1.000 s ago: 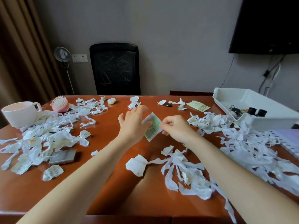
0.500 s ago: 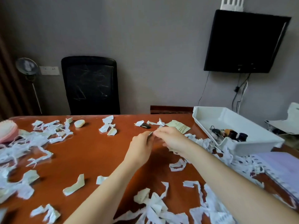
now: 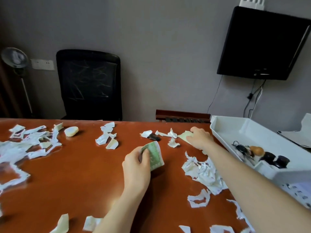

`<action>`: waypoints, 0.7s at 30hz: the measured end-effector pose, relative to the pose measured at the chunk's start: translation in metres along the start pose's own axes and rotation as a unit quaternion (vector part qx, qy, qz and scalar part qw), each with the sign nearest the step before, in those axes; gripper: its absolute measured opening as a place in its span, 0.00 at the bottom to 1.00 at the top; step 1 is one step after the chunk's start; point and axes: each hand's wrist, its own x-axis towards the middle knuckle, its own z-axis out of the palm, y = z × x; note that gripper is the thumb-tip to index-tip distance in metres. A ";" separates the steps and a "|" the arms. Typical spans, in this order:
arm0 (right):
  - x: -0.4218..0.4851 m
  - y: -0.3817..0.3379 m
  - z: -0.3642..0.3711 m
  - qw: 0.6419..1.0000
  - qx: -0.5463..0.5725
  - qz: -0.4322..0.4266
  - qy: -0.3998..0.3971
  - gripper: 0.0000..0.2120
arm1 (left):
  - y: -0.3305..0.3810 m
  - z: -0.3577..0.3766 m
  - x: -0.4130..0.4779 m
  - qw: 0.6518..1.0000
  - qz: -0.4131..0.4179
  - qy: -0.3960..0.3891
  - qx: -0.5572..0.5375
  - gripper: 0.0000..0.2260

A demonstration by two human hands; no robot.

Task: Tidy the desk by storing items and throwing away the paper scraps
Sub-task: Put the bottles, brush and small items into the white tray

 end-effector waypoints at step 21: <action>-0.037 0.013 -0.077 0.970 0.165 -0.114 0.136 0.05 | 0.026 0.000 -0.004 0.997 0.000 -0.018 -0.079 0.08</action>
